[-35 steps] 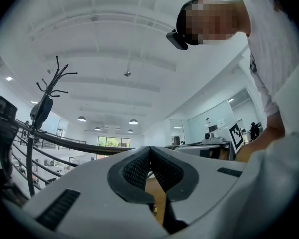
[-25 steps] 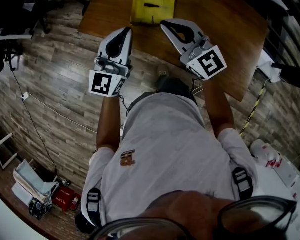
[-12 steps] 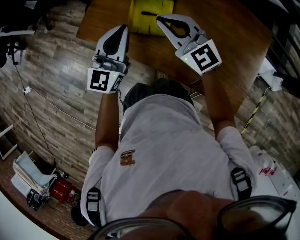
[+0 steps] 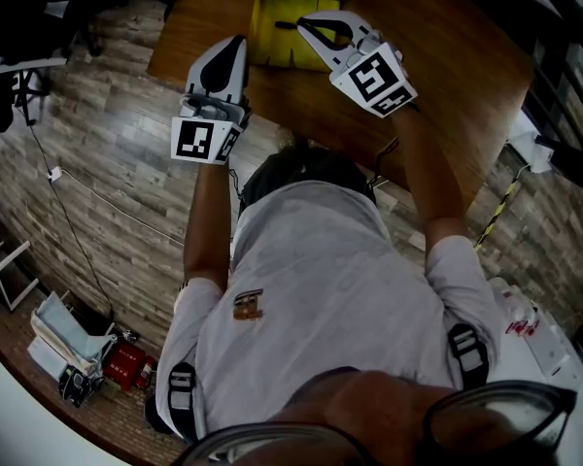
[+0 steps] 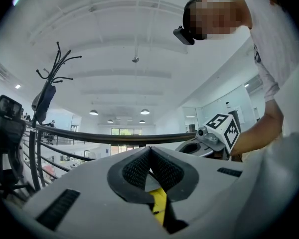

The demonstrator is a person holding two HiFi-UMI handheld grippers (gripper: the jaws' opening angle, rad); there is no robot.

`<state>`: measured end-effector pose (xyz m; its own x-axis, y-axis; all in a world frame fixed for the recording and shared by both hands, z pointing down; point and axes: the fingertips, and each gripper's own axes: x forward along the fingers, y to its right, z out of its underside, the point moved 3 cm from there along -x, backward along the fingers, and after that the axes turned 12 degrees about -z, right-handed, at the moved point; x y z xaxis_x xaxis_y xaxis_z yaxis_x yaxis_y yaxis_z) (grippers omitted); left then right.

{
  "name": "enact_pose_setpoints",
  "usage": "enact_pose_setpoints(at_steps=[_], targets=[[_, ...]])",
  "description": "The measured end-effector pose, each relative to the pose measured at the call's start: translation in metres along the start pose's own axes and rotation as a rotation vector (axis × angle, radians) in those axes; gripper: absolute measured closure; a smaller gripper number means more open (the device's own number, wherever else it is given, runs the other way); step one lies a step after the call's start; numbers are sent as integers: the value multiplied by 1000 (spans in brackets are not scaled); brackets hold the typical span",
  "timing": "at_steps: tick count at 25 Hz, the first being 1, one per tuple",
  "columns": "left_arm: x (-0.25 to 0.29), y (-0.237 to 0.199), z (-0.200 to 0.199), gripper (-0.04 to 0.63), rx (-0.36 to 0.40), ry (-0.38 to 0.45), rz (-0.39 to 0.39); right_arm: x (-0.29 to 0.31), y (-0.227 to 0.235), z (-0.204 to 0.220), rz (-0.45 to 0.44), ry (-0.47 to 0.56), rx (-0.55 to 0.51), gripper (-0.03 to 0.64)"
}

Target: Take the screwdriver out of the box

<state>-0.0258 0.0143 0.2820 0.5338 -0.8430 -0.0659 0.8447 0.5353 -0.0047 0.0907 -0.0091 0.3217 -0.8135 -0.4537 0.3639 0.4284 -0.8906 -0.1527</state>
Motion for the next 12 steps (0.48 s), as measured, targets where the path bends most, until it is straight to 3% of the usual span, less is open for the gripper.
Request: enact_pose_setpoints(at_steps=[12], targets=[[-1,-16,6,575,-18,-3,43,61,0,46,-151,-331,-71,583]])
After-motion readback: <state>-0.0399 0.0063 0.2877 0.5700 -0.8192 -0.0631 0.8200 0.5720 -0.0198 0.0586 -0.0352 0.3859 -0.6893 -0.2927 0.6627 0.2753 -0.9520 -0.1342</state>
